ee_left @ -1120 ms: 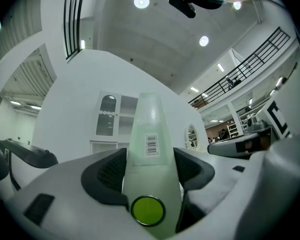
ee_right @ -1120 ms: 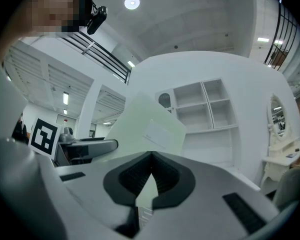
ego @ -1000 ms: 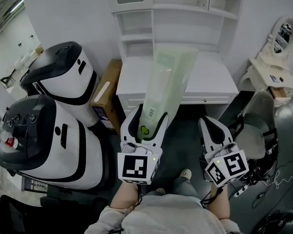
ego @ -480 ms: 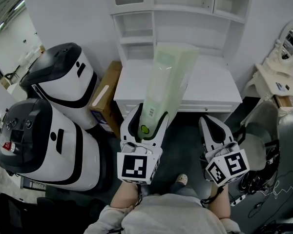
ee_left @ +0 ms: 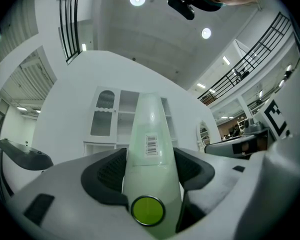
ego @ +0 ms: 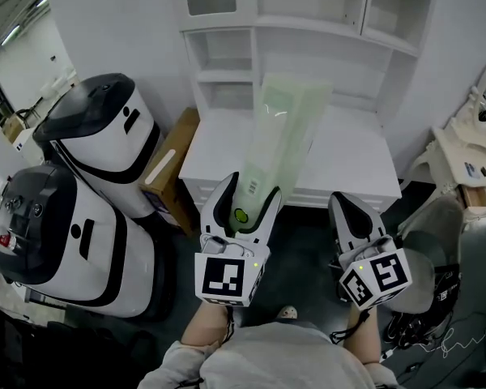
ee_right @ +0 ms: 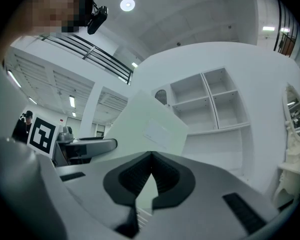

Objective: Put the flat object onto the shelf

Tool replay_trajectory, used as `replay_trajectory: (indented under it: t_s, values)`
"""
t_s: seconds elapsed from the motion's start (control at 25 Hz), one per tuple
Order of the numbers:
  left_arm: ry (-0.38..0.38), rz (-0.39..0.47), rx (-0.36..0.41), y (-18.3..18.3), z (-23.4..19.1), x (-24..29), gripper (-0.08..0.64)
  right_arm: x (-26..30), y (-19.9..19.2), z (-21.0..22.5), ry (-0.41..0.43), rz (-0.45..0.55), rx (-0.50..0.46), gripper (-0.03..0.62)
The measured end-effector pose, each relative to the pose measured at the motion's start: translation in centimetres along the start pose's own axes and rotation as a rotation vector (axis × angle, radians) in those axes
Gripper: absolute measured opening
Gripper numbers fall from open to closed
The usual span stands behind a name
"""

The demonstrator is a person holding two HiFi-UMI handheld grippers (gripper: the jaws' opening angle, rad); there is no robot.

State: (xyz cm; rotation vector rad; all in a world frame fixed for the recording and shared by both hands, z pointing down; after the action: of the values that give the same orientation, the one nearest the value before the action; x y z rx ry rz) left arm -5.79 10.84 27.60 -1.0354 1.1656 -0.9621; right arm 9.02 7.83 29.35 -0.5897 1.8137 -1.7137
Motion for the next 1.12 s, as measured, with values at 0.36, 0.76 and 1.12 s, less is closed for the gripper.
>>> replay_trajectory:
  t_s: [0.36,0.76,1.12]
  values:
    - [0.049,0.004,0.006,-1.2,2.8,5.3,0.295,1.0,-0.9,6.5,0.051,0.002,0.015,0.009]
    - [0.076,-0.021,0.035,-2.2,3.0,8.6,0.295,3.3,-2.1,9.9,0.079,-0.003,0.056,0.009]
    - [0.041,-0.013,0.026,-3.2,-0.2,13.0,0.295,8.1,-2.4,11.8,0.044,-0.005,0.047,0.008]
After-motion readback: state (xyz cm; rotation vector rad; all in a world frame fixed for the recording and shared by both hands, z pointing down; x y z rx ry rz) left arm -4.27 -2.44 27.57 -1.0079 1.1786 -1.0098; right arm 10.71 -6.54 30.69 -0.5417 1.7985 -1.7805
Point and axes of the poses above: the fingertips, and each gripper's own axes: x forward along the fingers, z to its right, y out of its top, the point moved 2 cm from there along -x, backward along the fingers, and after that the axes turned 2 degrees about z, right-handed, at the moved point
